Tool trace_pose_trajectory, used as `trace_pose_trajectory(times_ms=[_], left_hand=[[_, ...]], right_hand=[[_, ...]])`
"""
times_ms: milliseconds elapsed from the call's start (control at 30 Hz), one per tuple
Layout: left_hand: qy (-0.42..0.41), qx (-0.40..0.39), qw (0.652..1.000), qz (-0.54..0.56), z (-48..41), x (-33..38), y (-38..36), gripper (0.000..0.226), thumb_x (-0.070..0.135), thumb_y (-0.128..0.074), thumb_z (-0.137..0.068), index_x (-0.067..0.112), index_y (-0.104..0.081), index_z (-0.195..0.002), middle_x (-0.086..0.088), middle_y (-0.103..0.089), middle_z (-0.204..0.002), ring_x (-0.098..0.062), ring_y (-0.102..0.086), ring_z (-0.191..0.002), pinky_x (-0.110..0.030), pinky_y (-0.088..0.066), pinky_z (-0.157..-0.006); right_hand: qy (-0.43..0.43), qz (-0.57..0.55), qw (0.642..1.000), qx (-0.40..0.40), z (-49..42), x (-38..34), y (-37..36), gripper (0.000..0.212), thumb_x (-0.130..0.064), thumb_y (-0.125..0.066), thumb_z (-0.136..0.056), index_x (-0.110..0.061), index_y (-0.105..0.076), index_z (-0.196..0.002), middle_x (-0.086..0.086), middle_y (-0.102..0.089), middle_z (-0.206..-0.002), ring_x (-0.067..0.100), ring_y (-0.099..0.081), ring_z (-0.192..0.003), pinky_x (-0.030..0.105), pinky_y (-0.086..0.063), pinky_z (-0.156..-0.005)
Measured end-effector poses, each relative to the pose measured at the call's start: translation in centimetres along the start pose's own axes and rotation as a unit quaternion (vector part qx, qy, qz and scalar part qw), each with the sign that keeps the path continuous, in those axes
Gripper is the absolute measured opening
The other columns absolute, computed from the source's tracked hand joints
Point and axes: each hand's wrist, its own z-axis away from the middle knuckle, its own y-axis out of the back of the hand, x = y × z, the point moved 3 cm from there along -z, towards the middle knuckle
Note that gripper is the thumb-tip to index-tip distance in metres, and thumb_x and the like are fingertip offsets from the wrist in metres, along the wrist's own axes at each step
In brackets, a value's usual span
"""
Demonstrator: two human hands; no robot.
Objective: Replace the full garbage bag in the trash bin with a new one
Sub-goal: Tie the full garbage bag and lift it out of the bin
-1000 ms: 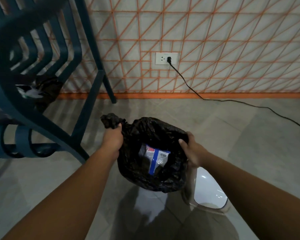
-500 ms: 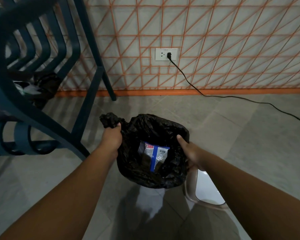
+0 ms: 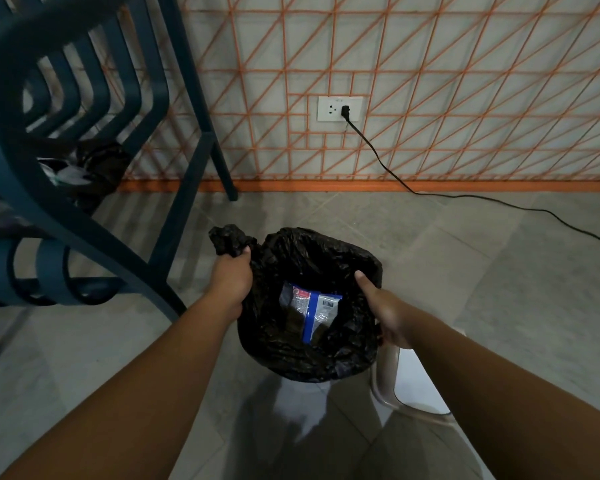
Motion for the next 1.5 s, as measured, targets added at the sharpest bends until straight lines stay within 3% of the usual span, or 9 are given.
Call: trace_pose_trajectory(times_ms=[133,267,433,533,633,733,933,1300,1500], left_hand=[[-0.01,0.0,1.0,-0.004,0.0,-0.1,-0.2,0.048,0.036,-0.048,-0.096,0.006,-0.045,-0.133,-0.011,-0.055,-0.11,-0.026,-0.051,-0.092,-0.037,-0.043,-0.082],[-0.021,-0.015,1.0,0.01,0.2,-0.1,-0.2,0.043,0.034,-0.048,-0.096,0.01,-0.049,-0.132,-0.013,-0.058,-0.119,-0.028,-0.055,-0.097,-0.04,-0.046,-0.088],[-0.034,-0.028,0.998,-0.036,0.6,0.0,0.2,0.047,0.034,-0.047,-0.096,0.011,-0.046,-0.137,-0.014,-0.055,-0.13,-0.034,-0.055,-0.114,-0.046,-0.044,-0.101],[-0.06,-0.016,0.992,-0.106,0.6,0.1,0.5,0.043,0.031,-0.046,-0.097,0.003,-0.05,-0.13,-0.019,-0.056,-0.127,-0.035,-0.054,-0.113,-0.043,-0.044,-0.1],[-0.077,-0.005,0.989,-0.128,0.7,0.5,0.5,0.041,0.028,-0.047,-0.097,-0.001,-0.053,-0.125,-0.021,-0.058,-0.123,-0.035,-0.055,-0.111,-0.042,-0.045,-0.099],[-0.087,-0.009,0.985,-0.146,0.9,0.9,0.5,0.039,0.028,-0.048,-0.096,0.0,-0.053,-0.123,-0.022,-0.057,-0.122,-0.035,-0.055,-0.11,-0.044,-0.045,-0.099],[-0.084,-0.012,0.981,-0.176,1.3,1.2,0.2,0.042,0.025,-0.049,-0.096,0.001,-0.048,-0.131,-0.023,-0.054,-0.127,-0.038,-0.052,-0.115,-0.043,-0.042,-0.102],[-0.075,-0.023,0.983,-0.163,1.8,0.7,0.2,0.04,0.023,-0.051,-0.095,-0.002,-0.051,-0.127,-0.024,-0.056,-0.126,-0.038,-0.055,-0.112,-0.045,-0.045,-0.1],[-0.083,-0.025,0.984,-0.158,1.8,0.7,0.4,0.043,0.024,-0.05,-0.095,-0.002,-0.049,-0.129,-0.022,-0.054,-0.13,-0.036,-0.053,-0.116,-0.046,-0.044,-0.102]], right_hand=[[0.0,0.016,1.0,-0.003,0.1,0.0,0.1,0.089,-0.079,-0.041,-0.077,-0.018,-0.04,-0.142,0.009,-0.053,-0.138,0.03,-0.053,-0.121,0.047,-0.042,-0.105],[0.007,0.058,0.998,0.019,1.0,-0.6,0.1,0.082,-0.075,-0.042,-0.081,-0.015,-0.046,-0.138,0.006,-0.056,-0.133,0.022,-0.058,-0.1,0.027,-0.047,-0.067],[0.006,0.1,0.994,0.051,1.9,-0.3,1.4,0.098,-0.076,-0.06,-0.066,-0.013,-0.039,-0.139,0.014,-0.053,-0.136,0.035,-0.058,-0.115,0.041,-0.055,-0.081],[0.014,0.089,0.996,0.004,3.0,-0.4,2.5,0.095,-0.078,-0.066,-0.055,-0.011,-0.054,-0.121,0.011,-0.063,-0.103,0.025,-0.07,-0.079,0.041,-0.061,-0.068],[0.056,0.062,0.996,0.033,3.1,-1.5,4.3,0.084,-0.061,-0.073,-0.065,-0.001,-0.054,-0.121,0.007,-0.042,-0.074,0.013,-0.052,-0.048,0.029,-0.057,-0.057],[0.03,0.087,0.995,0.043,3.3,-1.9,5.2,0.071,-0.049,-0.065,-0.083,-0.003,-0.043,-0.132,0.011,-0.053,-0.08,0.019,-0.056,-0.059,0.03,-0.057,-0.057],[-0.068,0.046,0.995,-0.064,4.6,1.4,2.3,0.081,-0.072,-0.032,-0.085,-0.016,-0.034,-0.144,0.024,-0.052,-0.134,0.046,-0.053,-0.12,0.06,-0.05,-0.086],[-0.016,0.05,0.997,0.063,4.0,1.6,-2.2,0.085,-0.07,-0.021,-0.089,-0.011,-0.022,-0.149,0.018,-0.031,-0.153,0.039,-0.037,-0.136,0.054,-0.035,-0.109],[-0.03,0.021,0.996,0.076,3.7,2.5,-2.5,0.093,-0.082,-0.033,-0.076,-0.026,-0.019,-0.149,0.008,-0.024,-0.155,0.035,-0.04,-0.131,0.055,-0.046,-0.098]])
